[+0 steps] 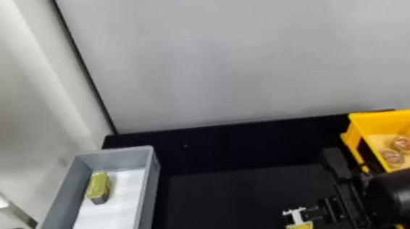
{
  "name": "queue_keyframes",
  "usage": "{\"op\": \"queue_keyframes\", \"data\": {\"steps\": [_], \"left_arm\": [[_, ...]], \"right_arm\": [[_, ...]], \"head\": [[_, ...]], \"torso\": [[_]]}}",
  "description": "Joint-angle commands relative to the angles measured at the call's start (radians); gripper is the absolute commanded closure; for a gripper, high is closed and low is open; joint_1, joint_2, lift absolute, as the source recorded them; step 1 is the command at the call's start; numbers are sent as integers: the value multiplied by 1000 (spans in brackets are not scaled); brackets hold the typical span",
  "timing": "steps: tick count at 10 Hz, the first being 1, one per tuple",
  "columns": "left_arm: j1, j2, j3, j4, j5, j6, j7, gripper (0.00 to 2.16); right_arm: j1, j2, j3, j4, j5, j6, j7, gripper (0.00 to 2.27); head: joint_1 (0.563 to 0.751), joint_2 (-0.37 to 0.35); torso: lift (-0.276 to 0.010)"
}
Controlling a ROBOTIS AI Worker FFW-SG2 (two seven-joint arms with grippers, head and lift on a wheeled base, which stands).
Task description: Pick up the round yellow can and place it in the yellow rectangular box
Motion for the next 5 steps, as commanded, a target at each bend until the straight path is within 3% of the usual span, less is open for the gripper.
{"op": "queue_keyframes", "data": {"steps": [1, 5], "left_arm": [[2, 0, 0, 0, 0, -1, 0, 105], [-1, 0, -5, 3, 0, -1, 0, 105]], "right_arm": [[0, 3, 10, 12, 13, -5, 4, 110], [0, 3, 23, 18, 31, -5, 20, 117]], "head": [[720, 32], [720, 32]], "torso": [[-1], [-1]]}}
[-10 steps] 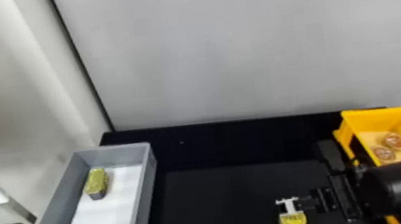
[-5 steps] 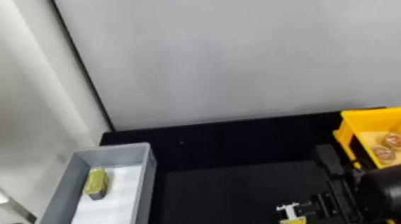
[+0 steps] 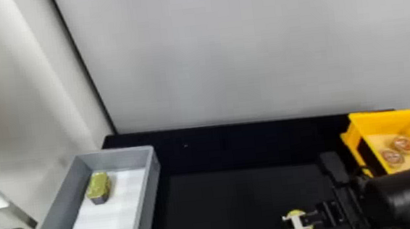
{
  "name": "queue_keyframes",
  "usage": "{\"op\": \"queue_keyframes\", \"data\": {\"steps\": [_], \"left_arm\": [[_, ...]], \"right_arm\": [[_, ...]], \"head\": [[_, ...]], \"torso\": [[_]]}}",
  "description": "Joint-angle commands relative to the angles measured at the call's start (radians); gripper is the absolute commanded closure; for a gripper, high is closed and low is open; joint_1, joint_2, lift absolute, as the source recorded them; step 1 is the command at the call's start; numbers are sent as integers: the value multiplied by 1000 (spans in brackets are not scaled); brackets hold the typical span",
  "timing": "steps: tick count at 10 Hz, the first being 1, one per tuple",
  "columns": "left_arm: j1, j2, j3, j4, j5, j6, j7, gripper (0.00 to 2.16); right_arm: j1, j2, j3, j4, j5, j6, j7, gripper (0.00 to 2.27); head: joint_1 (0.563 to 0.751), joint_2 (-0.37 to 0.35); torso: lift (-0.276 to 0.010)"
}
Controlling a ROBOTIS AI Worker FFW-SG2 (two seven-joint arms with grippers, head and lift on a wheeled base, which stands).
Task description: Pick up the round yellow can and place it in the yellow rectangular box
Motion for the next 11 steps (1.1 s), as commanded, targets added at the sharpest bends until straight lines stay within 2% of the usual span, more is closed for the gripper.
{"op": "queue_keyframes", "data": {"steps": [1, 2, 3, 4, 7, 9, 11], "left_arm": [[-1, 0, -2, 1, 0, 2, 0, 105], [-1, 0, -1, 1, 0, 3, 0, 105], [-1, 0, -1, 1, 0, 3, 0, 105], [-2, -1, -2, 1, 0, 3, 0, 105], [-2, -3, -4, 1, 0, 8, 0, 105], [3, -3, -2, 1, 0, 11, 2, 105], [1, 0, -4, 1, 0, 15, 0, 105]], "right_arm": [[0, 0, 1, 2, 2, 1, 2, 124], [0, 0, 1, 2, 4, 2, 6, 229], [-1, 1, -2, -4, 4, 11, 10, 567], [-1, 3, -10, -27, 16, 34, 6, 734], [-3, 6, -21, -102, 28, 100, 11, 734], [-1, 18, -71, -239, 28, 272, 6, 734], [-12, 18, -137, -378, 28, 321, -4, 734]], "head": [[720, 32], [720, 32], [720, 32], [720, 32], [720, 32], [720, 32], [720, 32]], "torso": [[-1], [-1], [-1], [-1], [-1], [-1], [-1]]}}
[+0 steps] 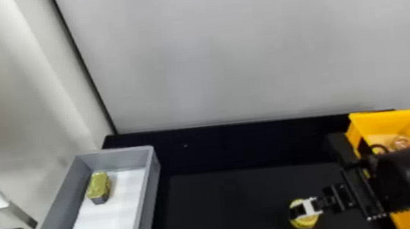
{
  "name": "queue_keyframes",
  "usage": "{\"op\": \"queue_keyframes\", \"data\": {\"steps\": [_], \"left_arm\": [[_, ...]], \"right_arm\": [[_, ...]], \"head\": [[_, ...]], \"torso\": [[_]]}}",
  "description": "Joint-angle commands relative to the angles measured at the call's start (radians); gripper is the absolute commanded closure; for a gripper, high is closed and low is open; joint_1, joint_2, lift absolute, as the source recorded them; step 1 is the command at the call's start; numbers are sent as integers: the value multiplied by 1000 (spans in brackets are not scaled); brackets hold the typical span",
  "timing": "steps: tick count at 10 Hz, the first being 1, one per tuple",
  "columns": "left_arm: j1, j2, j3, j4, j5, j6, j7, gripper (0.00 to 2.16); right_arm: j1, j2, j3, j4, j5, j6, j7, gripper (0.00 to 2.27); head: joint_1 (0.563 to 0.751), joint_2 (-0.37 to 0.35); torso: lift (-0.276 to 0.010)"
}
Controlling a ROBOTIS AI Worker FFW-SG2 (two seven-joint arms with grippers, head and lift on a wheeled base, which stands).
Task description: Pick up the round yellow can and place it in the yellow rectangular box
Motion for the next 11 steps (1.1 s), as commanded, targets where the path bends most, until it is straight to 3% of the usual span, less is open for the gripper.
{"op": "queue_keyframes", "data": {"steps": [1, 6, 11], "left_arm": [[0, 4, 0, 0, 0, 6, 0, 105], [-3, 18, 1, -3, 0, 16, -5, 105], [-13, 21, -2, -3, 0, 19, -9, 105]], "right_arm": [[-25, -3, -78, -135, 0, 26, -5, 734], [-73, -52, -191, -187, 1, 26, -62, 734], [-55, -150, -437, -184, 1, 26, -140, 734]], "head": [[720, 32], [720, 32], [720, 32]], "torso": [[-1], [-1], [-1]]}}
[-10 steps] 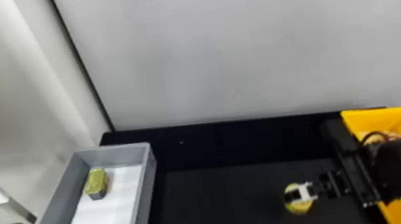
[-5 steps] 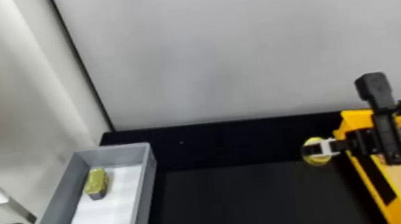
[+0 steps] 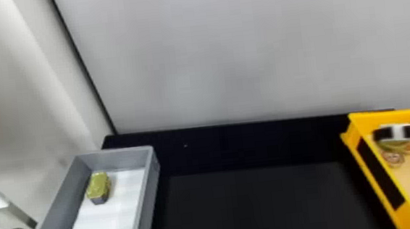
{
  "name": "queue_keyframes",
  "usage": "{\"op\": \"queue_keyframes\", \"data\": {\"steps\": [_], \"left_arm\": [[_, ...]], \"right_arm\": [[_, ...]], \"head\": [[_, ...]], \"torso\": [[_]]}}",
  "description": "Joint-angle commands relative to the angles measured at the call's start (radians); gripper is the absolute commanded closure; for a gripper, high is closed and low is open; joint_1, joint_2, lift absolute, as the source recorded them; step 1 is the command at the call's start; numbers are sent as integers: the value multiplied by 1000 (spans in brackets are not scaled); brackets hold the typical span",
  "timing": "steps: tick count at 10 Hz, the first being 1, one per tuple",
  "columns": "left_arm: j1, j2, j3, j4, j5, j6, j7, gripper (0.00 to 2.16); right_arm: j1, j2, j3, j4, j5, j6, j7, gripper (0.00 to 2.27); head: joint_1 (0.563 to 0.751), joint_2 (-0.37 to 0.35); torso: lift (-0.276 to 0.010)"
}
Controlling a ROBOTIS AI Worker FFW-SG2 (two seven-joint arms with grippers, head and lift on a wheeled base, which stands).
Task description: Pick up the round yellow can and place it in the yellow rectangular box
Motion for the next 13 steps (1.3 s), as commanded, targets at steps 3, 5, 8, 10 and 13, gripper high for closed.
{"op": "queue_keyframes", "data": {"steps": [3, 5, 8, 10, 13], "left_arm": [[-4, 1, -5, 0, 0, 2, -2, 105], [-5, 1, -5, 0, 0, 2, -3, 105], [-5, -1, -6, 0, 0, 2, -7, 105], [-5, -2, -5, 0, 0, 2, -8, 105], [-4, -6, -5, 2, 0, -1, -8, 105]], "right_arm": [[36, -30, -178, 34, -1, 5, -5, 734], [51, -29, -242, 90, -1, -48, 5, 734], [77, -18, -305, 237, -40, -198, 22, 734], [77, -15, -306, 361, -103, -310, -7, 734], [74, -26, -288, 493, -190, -422, -70, 734]], "head": [[720, 32], [720, 32], [720, 32], [720, 32], [720, 32]], "torso": [[-1], [-1], [-1], [-1], [-1]]}}
